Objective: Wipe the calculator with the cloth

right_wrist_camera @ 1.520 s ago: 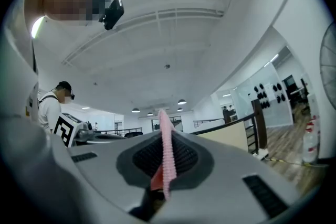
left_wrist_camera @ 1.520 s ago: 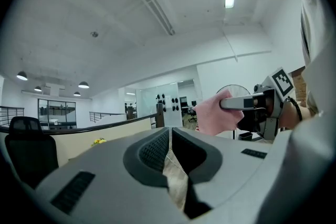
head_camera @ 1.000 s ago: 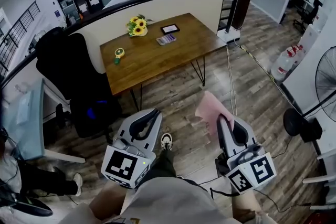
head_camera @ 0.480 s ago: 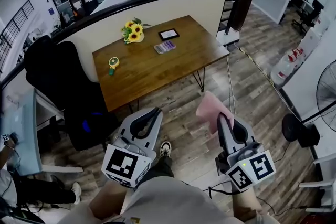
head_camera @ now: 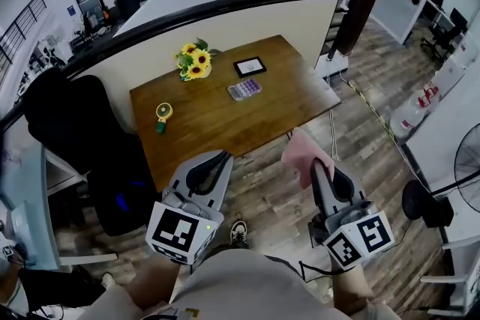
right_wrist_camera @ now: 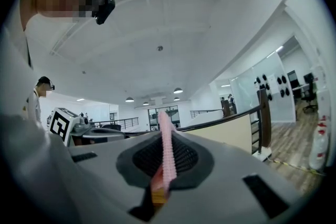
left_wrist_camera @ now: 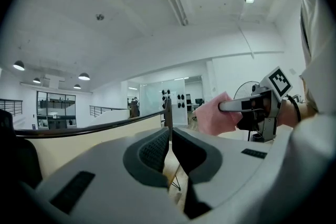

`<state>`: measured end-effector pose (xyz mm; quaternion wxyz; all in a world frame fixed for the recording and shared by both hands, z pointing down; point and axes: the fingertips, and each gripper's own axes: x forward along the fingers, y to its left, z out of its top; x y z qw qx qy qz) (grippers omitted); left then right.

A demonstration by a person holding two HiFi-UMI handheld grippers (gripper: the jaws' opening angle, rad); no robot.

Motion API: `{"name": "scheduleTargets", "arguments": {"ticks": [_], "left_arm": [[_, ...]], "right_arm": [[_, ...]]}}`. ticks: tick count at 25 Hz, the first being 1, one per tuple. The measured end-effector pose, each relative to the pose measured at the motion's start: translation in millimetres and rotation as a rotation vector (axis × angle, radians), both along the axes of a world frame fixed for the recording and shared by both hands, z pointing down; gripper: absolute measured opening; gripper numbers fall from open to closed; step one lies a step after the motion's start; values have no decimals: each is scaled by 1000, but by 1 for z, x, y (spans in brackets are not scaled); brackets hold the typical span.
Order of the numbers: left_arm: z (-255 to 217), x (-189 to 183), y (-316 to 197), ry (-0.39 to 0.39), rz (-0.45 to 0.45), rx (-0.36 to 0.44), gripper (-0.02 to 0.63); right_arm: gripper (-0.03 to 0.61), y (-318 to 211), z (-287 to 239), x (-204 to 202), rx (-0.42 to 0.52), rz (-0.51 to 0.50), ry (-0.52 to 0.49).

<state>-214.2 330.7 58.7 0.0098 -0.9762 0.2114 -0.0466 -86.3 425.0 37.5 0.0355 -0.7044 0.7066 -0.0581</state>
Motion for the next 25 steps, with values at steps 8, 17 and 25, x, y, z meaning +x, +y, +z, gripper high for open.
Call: {"name": "scheduleTargets", "arguments": {"ticks": [8,17,25], "left_arm": [[12,20,-65,-11,-11,-6,21],[34,72,-135,-47,-51,-15,21],[43,137,-208,-93,-181,-30,21]], "right_arm": [[15,-69,16,30,-13,5,-23],[15,-147,41,92,-31,-26,-46],[15,-241,49,165,-59,-167,-69]]}}
